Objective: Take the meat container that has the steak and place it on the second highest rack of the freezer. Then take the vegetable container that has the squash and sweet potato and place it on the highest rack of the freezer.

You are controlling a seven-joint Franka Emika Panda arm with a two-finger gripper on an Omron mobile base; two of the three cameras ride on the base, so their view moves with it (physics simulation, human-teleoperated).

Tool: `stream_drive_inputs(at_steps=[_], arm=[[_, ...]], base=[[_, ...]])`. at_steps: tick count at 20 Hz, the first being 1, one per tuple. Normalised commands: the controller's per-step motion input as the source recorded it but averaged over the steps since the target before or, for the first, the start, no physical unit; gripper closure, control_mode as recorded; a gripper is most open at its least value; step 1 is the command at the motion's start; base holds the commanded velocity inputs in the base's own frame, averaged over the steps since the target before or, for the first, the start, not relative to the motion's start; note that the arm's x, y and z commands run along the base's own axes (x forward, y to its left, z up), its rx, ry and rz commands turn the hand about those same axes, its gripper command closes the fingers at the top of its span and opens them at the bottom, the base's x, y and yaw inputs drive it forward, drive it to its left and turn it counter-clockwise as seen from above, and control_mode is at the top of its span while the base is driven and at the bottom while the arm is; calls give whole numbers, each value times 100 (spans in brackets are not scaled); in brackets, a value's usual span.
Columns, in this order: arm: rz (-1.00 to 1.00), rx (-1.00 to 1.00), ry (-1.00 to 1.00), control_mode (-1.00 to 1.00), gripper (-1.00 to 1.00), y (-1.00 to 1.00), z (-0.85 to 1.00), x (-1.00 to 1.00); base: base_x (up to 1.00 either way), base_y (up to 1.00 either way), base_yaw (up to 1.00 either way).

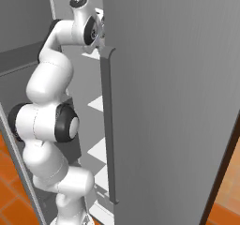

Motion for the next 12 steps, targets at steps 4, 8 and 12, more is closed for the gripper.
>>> stream_drive_inputs(at_steps=[4, 8, 12], arm=[[13, -23, -37, -100, -100, 10, -21, -100], [15, -22, -12, -100, -100, 16, -29, -100], [18, -15, 0, -100, -100, 3, -8, -100]], base=[[0, 0, 0], [0, 0, 0], [0, 0, 0]])
